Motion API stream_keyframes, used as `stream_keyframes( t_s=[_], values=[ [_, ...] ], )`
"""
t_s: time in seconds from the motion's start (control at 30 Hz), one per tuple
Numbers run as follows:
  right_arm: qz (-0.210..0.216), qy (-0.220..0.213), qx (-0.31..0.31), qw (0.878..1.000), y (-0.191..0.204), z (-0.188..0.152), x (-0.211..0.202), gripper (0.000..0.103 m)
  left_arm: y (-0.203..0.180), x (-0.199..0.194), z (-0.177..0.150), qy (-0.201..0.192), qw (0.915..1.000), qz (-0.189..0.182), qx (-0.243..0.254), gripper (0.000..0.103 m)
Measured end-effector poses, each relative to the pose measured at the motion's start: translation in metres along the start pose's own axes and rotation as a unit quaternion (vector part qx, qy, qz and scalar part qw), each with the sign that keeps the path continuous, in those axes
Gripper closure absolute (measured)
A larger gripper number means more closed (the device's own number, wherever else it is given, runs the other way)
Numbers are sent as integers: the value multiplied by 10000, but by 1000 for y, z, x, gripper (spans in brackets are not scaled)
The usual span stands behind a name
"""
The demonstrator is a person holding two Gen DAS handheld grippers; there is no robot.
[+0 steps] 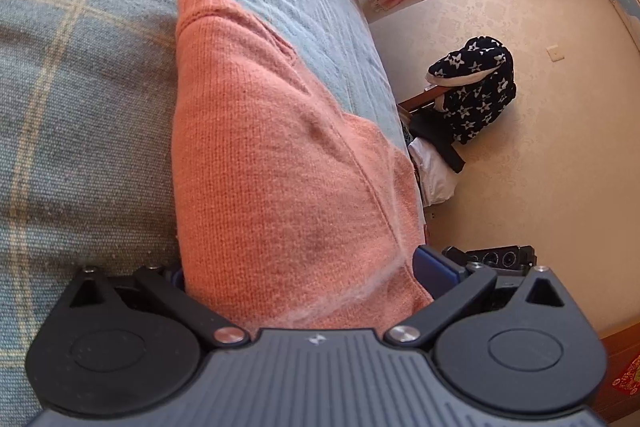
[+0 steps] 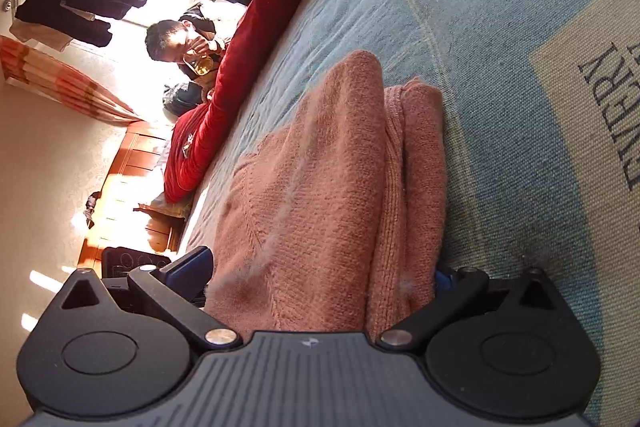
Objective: Fold clothes
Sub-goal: 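Lift the gripped end with both grippers and fold it over the sweater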
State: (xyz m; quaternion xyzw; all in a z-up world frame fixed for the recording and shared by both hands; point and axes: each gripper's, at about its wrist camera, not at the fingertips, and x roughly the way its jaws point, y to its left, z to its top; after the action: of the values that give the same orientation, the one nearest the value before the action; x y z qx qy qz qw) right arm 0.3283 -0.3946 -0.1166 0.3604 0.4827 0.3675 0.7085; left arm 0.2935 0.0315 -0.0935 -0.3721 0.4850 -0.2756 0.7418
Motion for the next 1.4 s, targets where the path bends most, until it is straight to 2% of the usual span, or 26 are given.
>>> stream_keyframes(
  t_s=[0.13, 0.4, 0.53, 0.73, 0.93, 1.13, 1.4],
  values=[
    [148, -26, -3, 9999, 10, -1, -4, 0, -1, -6, -1, -81, 9997, -189, -122, 2],
    [19, 10, -155, 9999, 24, -5, -1, 0, -14, -10, -2, -112, 9997, -206, 21, 2],
    [122, -50, -49, 9999, 26, -6, -2, 0, -16, -14, -2, -125, 9996, -264, -5, 3],
    [-3, 6, -195, 9998, 43, -6, 0, 0, -28, -20, -1, -121, 9997, -133, 180, 3],
    [-91, 211, -171, 9996, 25, -14, 8, 0, -10, -22, -13, -53, 9998, 120, 157, 3],
    [161, 204, -146, 9996, 7, -25, 3, 0, -3, -23, -23, -101, 9999, -39, 107, 3],
    [172, 62, -176, 9997, 35, -25, 1, 0, -26, -31, -20, -327, 9990, -235, 217, 3]
  ],
)
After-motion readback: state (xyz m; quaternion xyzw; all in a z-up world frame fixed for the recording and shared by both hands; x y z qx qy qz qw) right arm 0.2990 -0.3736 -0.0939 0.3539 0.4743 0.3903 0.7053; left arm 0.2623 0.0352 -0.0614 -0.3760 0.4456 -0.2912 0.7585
